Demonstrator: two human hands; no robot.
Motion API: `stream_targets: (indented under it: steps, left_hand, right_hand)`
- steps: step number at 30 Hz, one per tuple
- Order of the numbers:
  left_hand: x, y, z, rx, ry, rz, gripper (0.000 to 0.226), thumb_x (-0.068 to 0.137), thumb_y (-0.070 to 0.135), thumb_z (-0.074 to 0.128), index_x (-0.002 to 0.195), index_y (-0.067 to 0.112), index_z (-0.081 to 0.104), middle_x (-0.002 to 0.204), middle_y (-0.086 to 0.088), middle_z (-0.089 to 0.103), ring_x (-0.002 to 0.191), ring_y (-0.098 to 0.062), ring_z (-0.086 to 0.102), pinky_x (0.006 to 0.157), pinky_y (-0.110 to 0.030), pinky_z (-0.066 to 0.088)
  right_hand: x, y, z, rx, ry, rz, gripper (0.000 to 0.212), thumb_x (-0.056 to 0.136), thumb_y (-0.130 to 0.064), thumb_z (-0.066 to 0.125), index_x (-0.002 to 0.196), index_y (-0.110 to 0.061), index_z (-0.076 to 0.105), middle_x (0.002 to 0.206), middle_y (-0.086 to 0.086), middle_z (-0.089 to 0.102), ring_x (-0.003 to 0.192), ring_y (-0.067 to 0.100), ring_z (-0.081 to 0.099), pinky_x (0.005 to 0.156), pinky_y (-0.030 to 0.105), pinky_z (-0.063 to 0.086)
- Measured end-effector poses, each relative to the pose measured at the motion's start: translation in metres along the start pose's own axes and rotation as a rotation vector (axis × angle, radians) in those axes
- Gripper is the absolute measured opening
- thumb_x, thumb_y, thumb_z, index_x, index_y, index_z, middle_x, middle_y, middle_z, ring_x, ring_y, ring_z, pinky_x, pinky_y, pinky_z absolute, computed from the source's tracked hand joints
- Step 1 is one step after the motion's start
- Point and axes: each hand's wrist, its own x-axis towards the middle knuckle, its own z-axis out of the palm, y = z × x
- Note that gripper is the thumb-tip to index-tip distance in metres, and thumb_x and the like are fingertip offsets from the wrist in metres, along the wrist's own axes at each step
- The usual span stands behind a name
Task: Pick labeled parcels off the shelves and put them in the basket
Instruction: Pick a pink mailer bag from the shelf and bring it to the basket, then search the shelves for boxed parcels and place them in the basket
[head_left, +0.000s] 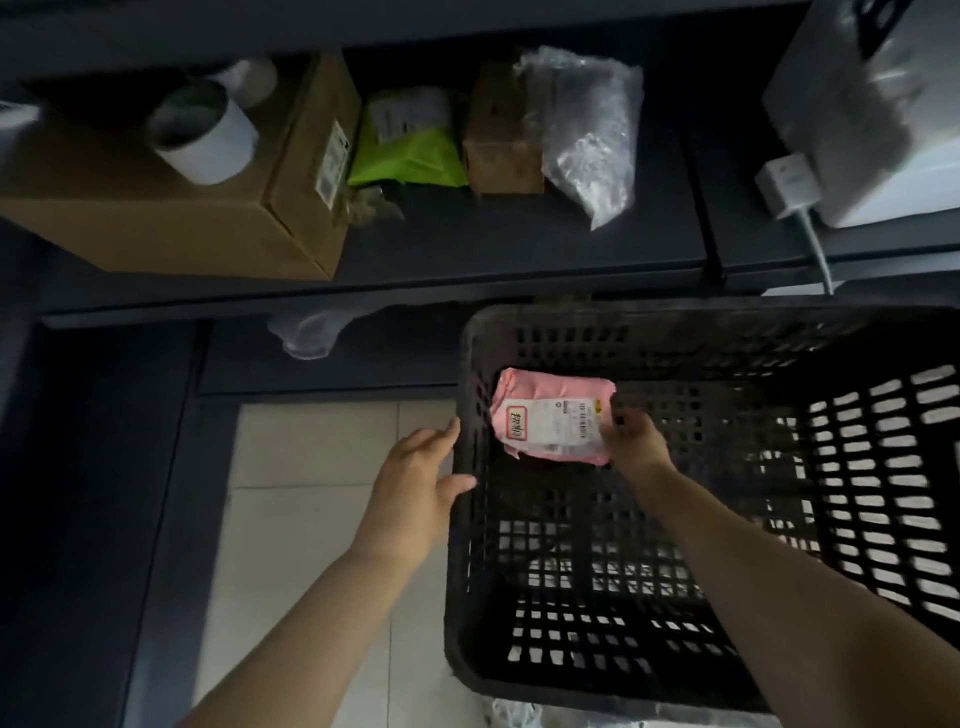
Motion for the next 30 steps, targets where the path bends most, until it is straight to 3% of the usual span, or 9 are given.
stream_targets:
  steps: [2, 5, 7, 9, 12, 14, 19, 24, 30]
  left_hand:
    - [0.001, -0.002, 0.0, 0.006, 0.007, 0.016, 0.062, 0.087, 0.018, 0.065, 0.143, 0.016, 0.037, 0.128, -0.001, 0.052, 0.122, -0.016, 0.045, 0.1, -0.014, 0.025]
    - [0.001, -0.003, -0.001, 0.043, 0.003, 0.009, 0.063, 0.087, 0.019, 0.065, 0.143, 0.015, 0.037, 0.126, -0.003, 0.053, 0.121, -0.017, 0.046, 0.1, -0.017, 0.029]
    - [0.0, -0.001, -0.002, 0.075, -0.005, -0.002, 0.064, 0.088, 0.022, 0.063, 0.145, 0.017, 0.033, 0.127, -0.003, 0.053, 0.121, -0.018, 0.045, 0.102, -0.022, 0.031]
    - [-0.006, 0.004, -0.004, 0.126, -0.022, -0.014, 0.066, 0.091, 0.03, 0.059, 0.148, 0.021, 0.027, 0.131, -0.002, 0.049, 0.124, -0.018, 0.041, 0.102, -0.026, 0.033]
    - [-0.028, 0.013, -0.016, 0.206, -0.058, -0.055, 0.067, 0.093, 0.042, 0.05, 0.15, 0.024, 0.019, 0.141, -0.001, 0.04, 0.13, -0.018, 0.036, 0.102, -0.03, 0.037]
    - [-0.045, 0.019, -0.037, 0.277, -0.052, -0.056, 0.063, 0.095, 0.045, 0.045, 0.149, 0.024, 0.021, 0.144, 0.001, 0.037, 0.131, -0.018, 0.035, 0.102, -0.03, 0.039]
    - [-0.095, 0.039, -0.135, 0.372, 0.097, -0.041, 0.054, 0.097, 0.039, 0.045, 0.146, 0.023, 0.031, 0.144, 0.001, 0.039, 0.126, -0.018, 0.041, 0.098, -0.028, 0.041]
    - [-0.186, 0.048, -0.248, 0.356, 0.355, -0.102, 0.05, 0.096, 0.036, 0.047, 0.143, 0.023, 0.038, 0.139, 0.004, 0.041, 0.123, -0.018, 0.042, 0.093, -0.031, 0.043]
    - [-0.358, 0.024, -0.362, 0.427, 0.586, -0.29, 0.05, 0.094, 0.036, 0.048, 0.142, 0.025, 0.037, 0.143, 0.006, 0.036, 0.126, -0.018, 0.04, 0.101, -0.034, 0.039]
  right_hand:
    - [0.003, 0.007, 0.002, -0.022, -0.037, -0.003, 0.055, 0.086, -0.032, 0.061, 0.136, -0.014, 0.046, 0.129, 0.016, 0.052, 0.111, 0.034, 0.056, 0.08, 0.032, 0.042]
    - [-0.016, 0.0, -0.003, -0.001, -0.071, -0.034, 0.05, 0.088, -0.02, 0.062, 0.135, -0.011, 0.046, 0.123, 0.007, 0.057, 0.113, 0.03, 0.057, 0.082, 0.031, 0.043]
    - [-0.028, -0.007, -0.008, -0.024, -0.113, -0.051, 0.051, 0.09, -0.015, 0.062, 0.137, -0.01, 0.044, 0.13, 0.01, 0.056, 0.117, 0.029, 0.055, 0.09, 0.033, 0.044]
    - [-0.039, -0.015, -0.017, -0.055, -0.148, -0.053, 0.053, 0.09, -0.016, 0.062, 0.139, -0.012, 0.043, 0.135, 0.012, 0.053, 0.118, 0.029, 0.055, 0.088, 0.031, 0.046]
    - [-0.07, -0.041, -0.037, -0.307, -0.18, -0.083, 0.053, 0.092, -0.019, 0.058, 0.141, -0.011, 0.039, 0.136, 0.012, 0.052, 0.118, 0.028, 0.054, 0.072, 0.018, 0.036]
    - [-0.097, -0.063, -0.052, -0.523, -0.18, -0.159, 0.051, 0.092, -0.021, 0.055, 0.14, -0.012, 0.039, 0.134, 0.013, 0.053, 0.117, 0.029, 0.054, 0.077, 0.021, 0.04]
    - [-0.181, -0.145, -0.083, -0.864, -0.215, -0.405, 0.052, 0.093, -0.019, 0.049, 0.143, -0.016, 0.035, 0.141, 0.013, 0.041, 0.128, 0.03, 0.043, 0.102, 0.033, 0.041]
    - [-0.301, -0.257, -0.075, -0.963, -0.275, -0.748, 0.056, 0.094, -0.024, 0.05, 0.146, -0.02, 0.03, 0.146, 0.011, 0.034, 0.13, 0.03, 0.039, 0.104, 0.032, 0.038]
    - [-0.495, -0.353, -0.013, -1.054, -0.42, -1.212, 0.06, 0.094, -0.037, 0.051, 0.147, -0.021, 0.027, 0.15, 0.006, 0.032, 0.135, 0.025, 0.033, 0.11, 0.035, 0.032]
